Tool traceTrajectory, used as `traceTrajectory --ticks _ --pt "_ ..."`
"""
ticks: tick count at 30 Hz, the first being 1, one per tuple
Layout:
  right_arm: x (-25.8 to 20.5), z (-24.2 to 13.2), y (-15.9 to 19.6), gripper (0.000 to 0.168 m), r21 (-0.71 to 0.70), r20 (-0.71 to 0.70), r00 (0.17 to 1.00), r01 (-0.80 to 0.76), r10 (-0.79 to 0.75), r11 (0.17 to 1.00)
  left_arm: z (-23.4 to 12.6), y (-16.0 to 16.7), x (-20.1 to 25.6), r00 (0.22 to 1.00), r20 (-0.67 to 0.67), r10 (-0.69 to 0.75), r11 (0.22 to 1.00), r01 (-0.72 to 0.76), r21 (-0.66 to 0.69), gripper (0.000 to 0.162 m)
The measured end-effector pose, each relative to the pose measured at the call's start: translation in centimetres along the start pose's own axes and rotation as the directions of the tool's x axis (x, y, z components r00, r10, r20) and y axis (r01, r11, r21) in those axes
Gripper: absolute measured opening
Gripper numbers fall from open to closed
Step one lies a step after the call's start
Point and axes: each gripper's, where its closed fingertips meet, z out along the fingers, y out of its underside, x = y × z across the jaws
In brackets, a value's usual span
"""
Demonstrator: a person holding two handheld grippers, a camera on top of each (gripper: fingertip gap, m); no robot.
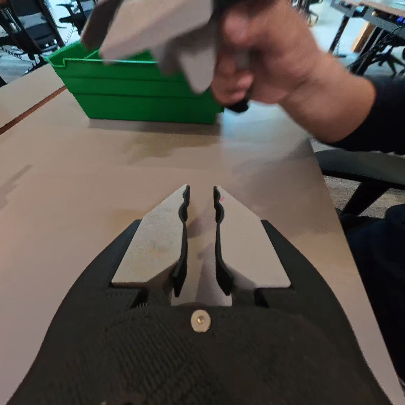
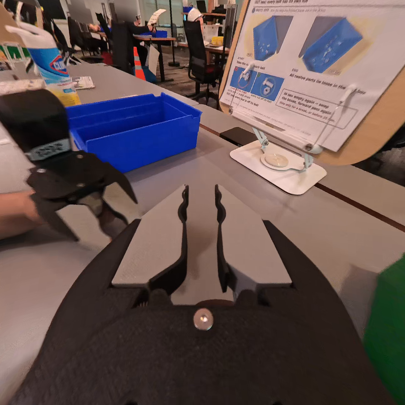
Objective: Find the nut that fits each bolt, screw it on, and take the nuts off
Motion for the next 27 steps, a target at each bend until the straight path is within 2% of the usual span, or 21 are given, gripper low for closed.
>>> traceTrajectory --ticks 2,4,6,8,10,13,16,19,21,24,27 --pt "0.1 2.0 1.0 0.022 0.037 -0.005 1.000 0.031 -0.030 0.999 -1.4 -0.7 0.6 0.998 -0.025 -0.055 0.997 0.057 0.057 0.024" --pt "-1.0 3.0 2.3 0.023 0.020 0.067 0.993 0.092 -0.093 0.996 -4.2 -1.8 1.5 0.992 -0.073 -0.100 0.985 0.109 0.137 0.027" --pt "-2.1 2.8 3.5 0.024 -0.020 0.135 0.982 0.136 -0.132 0.991 -8.2 -2.6 2.6 0.991 -0.123 -0.051 0.978 0.074 0.195 0.026" --pt "-1.5 2.1 3.5 0.023 0.002 0.091 0.979 0.181 -0.180 0.984 -12.5 -3.1 2.5 0.994 -0.107 -0.002 0.976 0.025 0.218 0.025" --pt "-1.3 1.7 3.8 0.023 -0.003 0.093 0.981 0.173 -0.172 0.985 -16.9 -4.2 1.1 0.999 -0.043 0.015 0.972 -0.004 0.237 0.025" --pt "-1.0 1.6 4.1 0.024 -0.012 0.102 0.985 0.141 -0.139 0.990 -22.9 -4.5 -4.8 0.980 0.197 -0.009 0.982 -0.028 0.185 0.023" --pt "-0.9 1.9 4.8 0.024 -0.037 0.115 0.986 0.127 -0.122 0.991 -27.0 -0.4 -12.9 0.908 0.406 -0.107 0.994 0.107 0.023 0.022" --pt "-0.5 2.3 5.7 0.024 -0.075 0.089 0.979 0.188 -0.182 0.979 -28.0 4.9 -18.4 0.831 0.432 -0.349 0.912 0.407 -0.047 0.027" --pt "-0.3 2.5 6.0 0.024 -0.075 0.080 0.975 0.215 -0.209 0.974 -27.2 6.9 -20.4 0.793 0.424 -0.438 0.860 0.506 -0.058 0.020" --pt "-0.4 2.9 6.3 0.024 -0.058 0.094 0.979 0.186 -0.180 0.981 -26.5 11.1 -22.8 0.749 0.557 -0.359 0.809 0.547 -0.213 0.022" --pt "0.2 3.2 6.9 0.024 -0.079 0.081 0.987 0.146 -0.140 0.986 -25.9 15.2 -22.9 0.703 0.633 -0.323 0.691 0.633 -0.350 0.028"
